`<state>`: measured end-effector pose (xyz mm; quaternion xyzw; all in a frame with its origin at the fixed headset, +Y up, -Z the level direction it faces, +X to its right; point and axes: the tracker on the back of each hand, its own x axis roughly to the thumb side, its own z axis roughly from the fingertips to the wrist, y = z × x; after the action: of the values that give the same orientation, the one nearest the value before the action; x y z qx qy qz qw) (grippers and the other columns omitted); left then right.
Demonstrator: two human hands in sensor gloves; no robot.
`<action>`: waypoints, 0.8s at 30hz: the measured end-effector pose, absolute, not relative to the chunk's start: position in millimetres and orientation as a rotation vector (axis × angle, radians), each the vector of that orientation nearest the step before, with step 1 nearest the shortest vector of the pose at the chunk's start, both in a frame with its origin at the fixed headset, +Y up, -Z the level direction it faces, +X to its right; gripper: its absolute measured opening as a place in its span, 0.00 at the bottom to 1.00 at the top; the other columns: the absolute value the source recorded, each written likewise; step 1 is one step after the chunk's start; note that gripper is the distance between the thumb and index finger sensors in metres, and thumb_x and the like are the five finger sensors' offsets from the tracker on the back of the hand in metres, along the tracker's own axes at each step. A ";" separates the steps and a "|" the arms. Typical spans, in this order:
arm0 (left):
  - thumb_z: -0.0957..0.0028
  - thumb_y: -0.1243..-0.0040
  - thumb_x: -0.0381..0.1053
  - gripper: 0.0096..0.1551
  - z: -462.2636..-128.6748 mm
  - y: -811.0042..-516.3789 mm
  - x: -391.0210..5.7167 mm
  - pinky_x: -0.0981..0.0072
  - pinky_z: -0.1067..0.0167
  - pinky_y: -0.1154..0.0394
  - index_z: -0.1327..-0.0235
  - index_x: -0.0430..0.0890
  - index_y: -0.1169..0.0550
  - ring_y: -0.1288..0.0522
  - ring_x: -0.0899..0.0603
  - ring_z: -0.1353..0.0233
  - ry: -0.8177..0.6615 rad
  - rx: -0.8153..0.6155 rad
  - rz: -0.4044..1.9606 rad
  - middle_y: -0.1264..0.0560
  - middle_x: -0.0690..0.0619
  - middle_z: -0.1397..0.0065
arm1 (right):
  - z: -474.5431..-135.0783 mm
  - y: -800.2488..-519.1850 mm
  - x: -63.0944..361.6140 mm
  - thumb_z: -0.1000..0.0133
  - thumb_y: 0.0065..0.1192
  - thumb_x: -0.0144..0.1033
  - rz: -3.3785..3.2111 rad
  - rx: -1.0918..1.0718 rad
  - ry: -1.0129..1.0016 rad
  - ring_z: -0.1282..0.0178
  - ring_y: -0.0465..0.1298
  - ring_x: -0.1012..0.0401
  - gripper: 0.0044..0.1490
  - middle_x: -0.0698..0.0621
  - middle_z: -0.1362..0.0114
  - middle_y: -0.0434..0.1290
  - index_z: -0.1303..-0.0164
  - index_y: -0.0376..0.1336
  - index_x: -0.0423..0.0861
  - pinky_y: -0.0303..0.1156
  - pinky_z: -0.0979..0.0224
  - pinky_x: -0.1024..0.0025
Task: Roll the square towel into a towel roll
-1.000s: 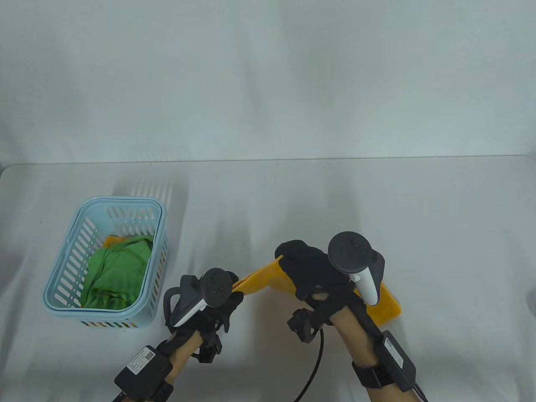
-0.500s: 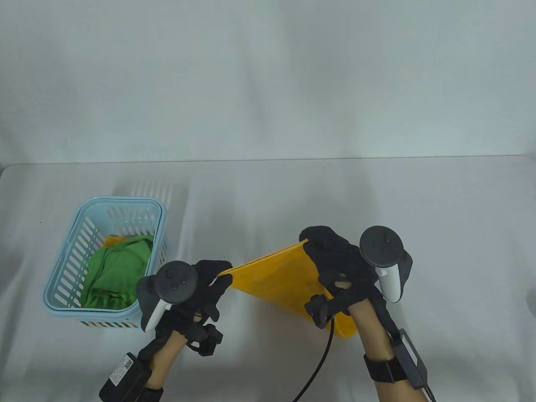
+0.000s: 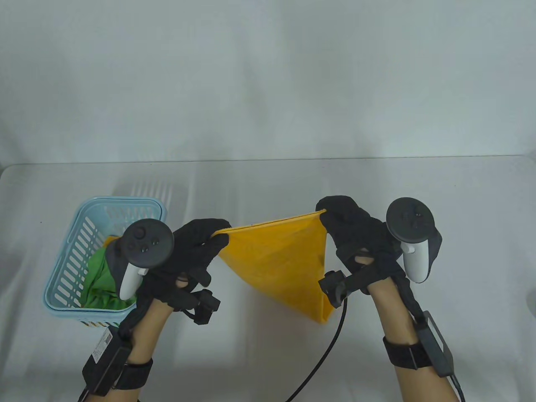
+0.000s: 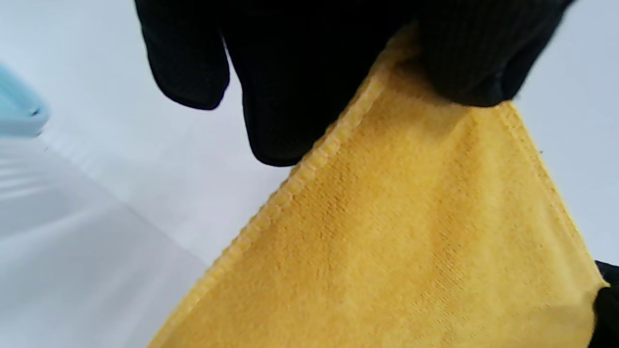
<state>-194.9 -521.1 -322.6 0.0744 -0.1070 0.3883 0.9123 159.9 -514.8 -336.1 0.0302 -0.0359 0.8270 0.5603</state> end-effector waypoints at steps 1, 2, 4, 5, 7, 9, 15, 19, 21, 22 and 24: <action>0.58 0.36 0.59 0.23 -323.1 -513.8 -193.9 0.43 0.32 0.27 0.48 0.59 0.16 0.15 0.46 0.38 -0.224 0.163 0.798 0.16 0.59 0.39 | -334.5 -508.2 160.9 0.54 0.63 0.43 1.954 0.076 -0.090 0.41 0.77 0.52 0.24 0.54 0.40 0.77 0.47 0.67 0.61 0.70 0.34 0.47; 0.58 0.36 0.59 0.24 -323.0 -505.7 -192.5 0.43 0.32 0.27 0.48 0.59 0.16 0.15 0.46 0.38 -0.228 0.174 0.797 0.16 0.59 0.40 | -332.5 -502.0 162.1 0.54 0.63 0.43 1.958 0.081 -0.095 0.41 0.77 0.52 0.24 0.54 0.40 0.77 0.47 0.67 0.61 0.70 0.34 0.47; 0.58 0.36 0.59 0.23 -320.6 -491.5 -190.0 0.43 0.32 0.27 0.48 0.59 0.16 0.14 0.46 0.39 -0.252 0.184 0.799 0.15 0.59 0.40 | -325.6 -487.6 165.1 0.54 0.62 0.43 1.960 0.093 -0.113 0.41 0.78 0.52 0.24 0.54 0.40 0.77 0.46 0.67 0.61 0.70 0.34 0.47; 0.58 0.36 0.59 0.24 -319.2 -487.5 -189.4 0.44 0.32 0.26 0.48 0.59 0.16 0.14 0.46 0.39 -0.262 0.187 0.802 0.15 0.60 0.41 | -323.2 -483.6 166.1 0.54 0.62 0.43 1.960 0.100 -0.117 0.41 0.78 0.52 0.24 0.54 0.41 0.77 0.46 0.67 0.61 0.70 0.34 0.48; 0.58 0.36 0.59 0.24 -314.3 -478.2 -188.1 0.44 0.33 0.26 0.48 0.59 0.16 0.13 0.47 0.41 -0.289 0.195 0.808 0.14 0.60 0.43 | -316.6 -474.4 169.3 0.54 0.62 0.43 1.954 0.117 -0.124 0.42 0.78 0.52 0.24 0.54 0.41 0.77 0.46 0.67 0.61 0.70 0.35 0.48; 0.58 0.36 0.59 0.24 -309.5 -472.8 -187.2 0.45 0.34 0.25 0.48 0.59 0.16 0.13 0.47 0.43 -0.308 0.207 0.817 0.14 0.60 0.44 | -311.7 -468.4 171.0 0.54 0.62 0.43 1.942 0.128 -0.131 0.43 0.78 0.53 0.24 0.55 0.42 0.77 0.46 0.67 0.61 0.70 0.35 0.48; 0.57 0.36 0.58 0.24 -296.3 -454.9 -184.5 0.45 0.34 0.25 0.47 0.58 0.16 0.13 0.48 0.46 -0.379 0.243 0.847 0.14 0.62 0.49 | -300.4 -446.8 176.4 0.54 0.62 0.43 1.926 0.179 -0.161 0.45 0.78 0.53 0.24 0.54 0.44 0.77 0.46 0.67 0.60 0.71 0.35 0.48; 0.57 0.36 0.58 0.24 -307.5 -446.3 -179.9 0.46 0.34 0.25 0.47 0.58 0.16 0.14 0.49 0.51 -0.381 0.232 0.865 0.14 0.62 0.53 | -310.8 -437.5 179.5 0.53 0.62 0.42 1.929 0.163 -0.173 0.46 0.78 0.54 0.24 0.54 0.45 0.78 0.46 0.67 0.60 0.71 0.36 0.48; 0.57 0.36 0.59 0.24 -322.0 -447.4 -177.7 0.46 0.35 0.25 0.47 0.58 0.16 0.14 0.49 0.52 -0.354 0.204 0.856 0.14 0.62 0.54 | -323.2 -439.0 180.3 0.53 0.62 0.42 1.954 0.124 -0.166 0.47 0.78 0.54 0.24 0.54 0.46 0.78 0.45 0.67 0.59 0.71 0.36 0.48; 0.57 0.36 0.59 0.24 -334.0 -450.4 -176.1 0.46 0.34 0.25 0.47 0.58 0.16 0.14 0.49 0.52 -0.324 0.180 0.845 0.15 0.62 0.54 | -332.9 -442.3 180.5 0.53 0.62 0.42 1.975 0.091 -0.155 0.46 0.78 0.54 0.24 0.54 0.46 0.78 0.45 0.67 0.59 0.71 0.36 0.48; 0.57 0.36 0.59 0.24 -364.6 -463.1 -171.9 0.46 0.34 0.25 0.47 0.59 0.16 0.14 0.49 0.51 -0.247 0.106 0.806 0.15 0.63 0.53 | -360.1 -456.4 179.6 0.53 0.62 0.42 2.024 -0.007 -0.114 0.46 0.78 0.54 0.24 0.54 0.46 0.78 0.45 0.67 0.60 0.71 0.35 0.48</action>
<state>-171.9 -463.1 -364.6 0.0515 -0.1198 0.3909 0.9112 179.6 -456.4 -360.1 -0.0031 -0.0479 0.8475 0.5286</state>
